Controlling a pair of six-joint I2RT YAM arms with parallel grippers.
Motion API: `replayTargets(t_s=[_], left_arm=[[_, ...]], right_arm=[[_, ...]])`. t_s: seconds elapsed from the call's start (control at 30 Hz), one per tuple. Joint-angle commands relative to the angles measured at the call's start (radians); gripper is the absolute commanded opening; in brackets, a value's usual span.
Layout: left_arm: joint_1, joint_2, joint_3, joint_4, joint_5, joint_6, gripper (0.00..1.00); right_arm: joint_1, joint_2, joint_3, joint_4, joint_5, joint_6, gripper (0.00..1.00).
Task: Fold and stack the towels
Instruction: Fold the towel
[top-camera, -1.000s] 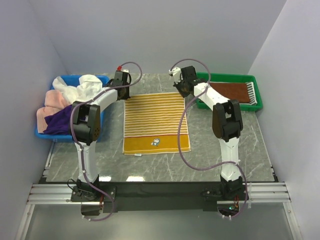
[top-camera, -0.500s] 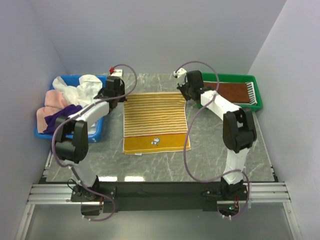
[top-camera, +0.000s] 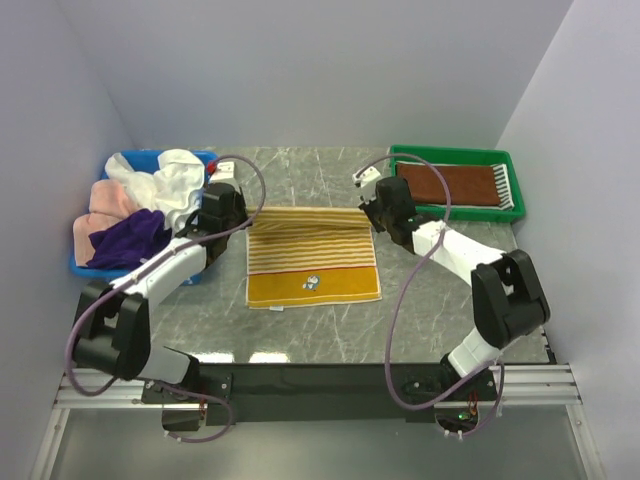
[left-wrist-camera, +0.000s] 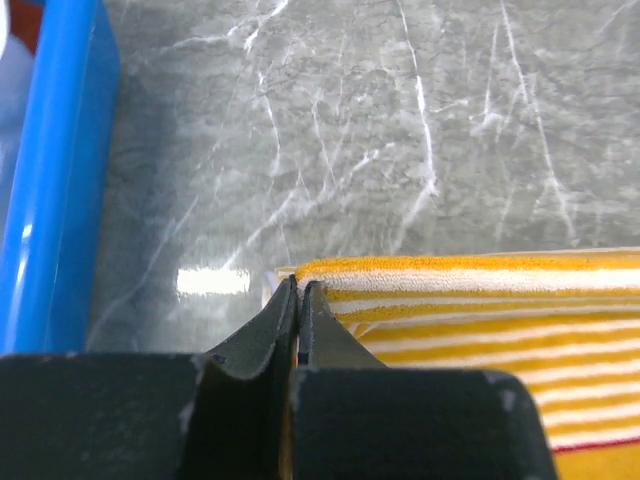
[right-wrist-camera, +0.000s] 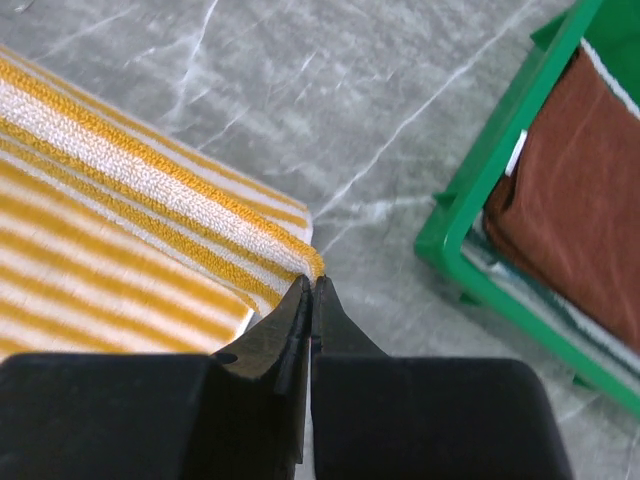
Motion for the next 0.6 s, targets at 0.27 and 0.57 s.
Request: replayTargets(t_s=[0.27,0.57], left_arm=[[-0.029,-0.221,-0.189,-0.015,-0.194,-0.199,0.01],[-0.060,-0.272,-0.265,-0.123,-0.182,-0.343,0.01]], right_arm=[[0.056,-0.208,-0.187,-0.005,0.273,0.150,0.00],[0.079,-0.295,-0.205,-0.180,0.299,0.315,0.00]])
